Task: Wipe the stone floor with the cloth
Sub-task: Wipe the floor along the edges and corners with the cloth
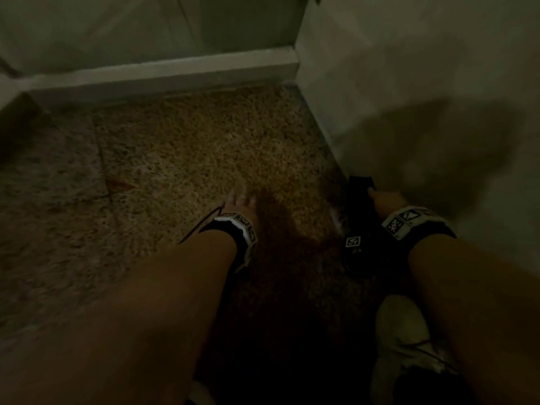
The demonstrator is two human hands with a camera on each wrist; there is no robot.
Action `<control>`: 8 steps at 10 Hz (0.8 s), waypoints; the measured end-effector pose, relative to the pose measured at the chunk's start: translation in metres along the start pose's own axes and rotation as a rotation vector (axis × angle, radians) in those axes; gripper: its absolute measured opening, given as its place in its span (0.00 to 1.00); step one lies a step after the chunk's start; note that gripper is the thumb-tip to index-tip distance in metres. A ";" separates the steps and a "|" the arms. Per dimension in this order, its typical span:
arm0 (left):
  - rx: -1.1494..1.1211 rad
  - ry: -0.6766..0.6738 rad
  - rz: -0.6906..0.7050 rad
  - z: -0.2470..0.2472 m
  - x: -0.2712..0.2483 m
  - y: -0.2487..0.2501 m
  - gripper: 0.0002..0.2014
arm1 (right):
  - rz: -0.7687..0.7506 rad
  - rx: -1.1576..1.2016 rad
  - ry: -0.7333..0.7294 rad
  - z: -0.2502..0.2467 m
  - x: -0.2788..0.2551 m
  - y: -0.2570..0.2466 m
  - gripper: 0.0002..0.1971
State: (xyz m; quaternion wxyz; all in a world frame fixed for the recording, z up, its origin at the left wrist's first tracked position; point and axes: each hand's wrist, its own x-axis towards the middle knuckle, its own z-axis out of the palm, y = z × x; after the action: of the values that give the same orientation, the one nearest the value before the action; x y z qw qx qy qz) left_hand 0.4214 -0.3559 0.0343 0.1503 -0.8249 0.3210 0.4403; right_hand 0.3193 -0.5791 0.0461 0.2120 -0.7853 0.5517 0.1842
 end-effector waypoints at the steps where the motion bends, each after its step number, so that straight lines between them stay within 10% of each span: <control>1: -0.131 0.071 -0.017 0.026 0.043 0.022 0.33 | 0.034 -0.029 -0.097 0.020 0.030 0.025 0.26; 4: -0.183 -0.015 0.000 0.025 0.112 0.068 0.38 | -0.187 0.108 -0.141 0.053 0.093 0.024 0.23; 7: -0.180 0.061 -0.052 0.040 0.172 0.092 0.42 | -0.562 -0.469 -0.448 0.107 0.150 0.038 0.30; 8: -0.184 0.053 -0.071 0.047 0.182 0.098 0.41 | -0.660 -0.448 -0.320 0.118 0.150 0.052 0.35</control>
State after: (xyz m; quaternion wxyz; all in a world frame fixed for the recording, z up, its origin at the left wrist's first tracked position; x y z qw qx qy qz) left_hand 0.4011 -0.4763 -0.1391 0.0806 -0.8575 0.2534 0.4404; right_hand 0.3124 -0.6500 -0.1383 0.1664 -0.9080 0.1774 0.3412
